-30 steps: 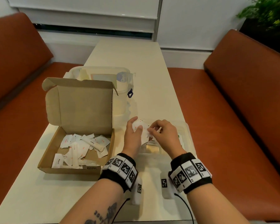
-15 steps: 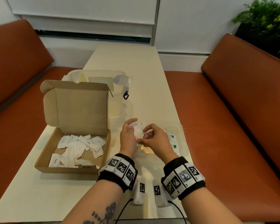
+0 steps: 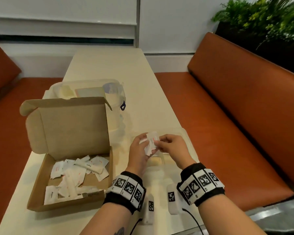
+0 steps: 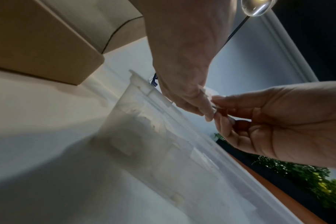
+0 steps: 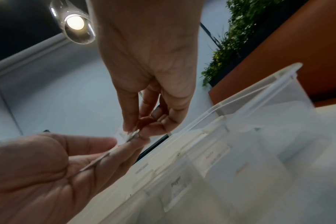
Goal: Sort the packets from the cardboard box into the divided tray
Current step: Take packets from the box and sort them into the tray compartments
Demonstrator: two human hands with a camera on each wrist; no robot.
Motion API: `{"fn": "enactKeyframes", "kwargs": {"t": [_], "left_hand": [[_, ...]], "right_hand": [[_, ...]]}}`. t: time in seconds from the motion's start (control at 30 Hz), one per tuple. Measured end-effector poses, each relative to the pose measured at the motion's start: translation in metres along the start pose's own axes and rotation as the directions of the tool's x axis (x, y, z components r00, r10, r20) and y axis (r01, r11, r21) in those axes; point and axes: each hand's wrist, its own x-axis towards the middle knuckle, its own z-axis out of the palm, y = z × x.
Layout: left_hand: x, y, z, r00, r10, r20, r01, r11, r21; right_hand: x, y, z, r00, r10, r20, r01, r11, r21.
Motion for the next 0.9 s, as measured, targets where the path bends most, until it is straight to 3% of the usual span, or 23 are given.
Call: {"fn": "enactKeyframes", "kwargs": {"t": [0.3, 0.47, 0.6, 0.77, 0.9], "left_hand": [[0.006, -0.008, -0.013, 0.998, 0.062, 0.007, -0.062, 0.981, 0.182], [0.011, -0.008, -0.009, 0.981, 0.195, -0.017, -0.168, 0.881, 0.443], [0.008, -0.01, -0.001, 0.979, 0.188, -0.081, -0.141, 0.905, 0.401], [0.007, -0.01, -0.005, 0.933, 0.306, -0.189, -0.2, 0.878, 0.434], [0.008, -0.013, -0.003, 0.913, 0.311, -0.264, -0.182, 0.89, 0.419]], "right_hand": [[0.003, 0.007, 0.005, 0.999, 0.011, 0.051, -0.009, 0.999, -0.039], [0.013, 0.002, -0.003, 0.994, -0.006, 0.105, 0.008, 1.0, -0.015], [0.022, -0.005, -0.016, 0.992, -0.019, 0.126, 0.018, 1.0, 0.01], [0.035, -0.009, -0.034, 0.984, 0.006, 0.176, -0.001, 1.0, -0.031], [0.039, -0.004, -0.043, 0.985, -0.033, 0.167, 0.056, 0.989, -0.133]]}}
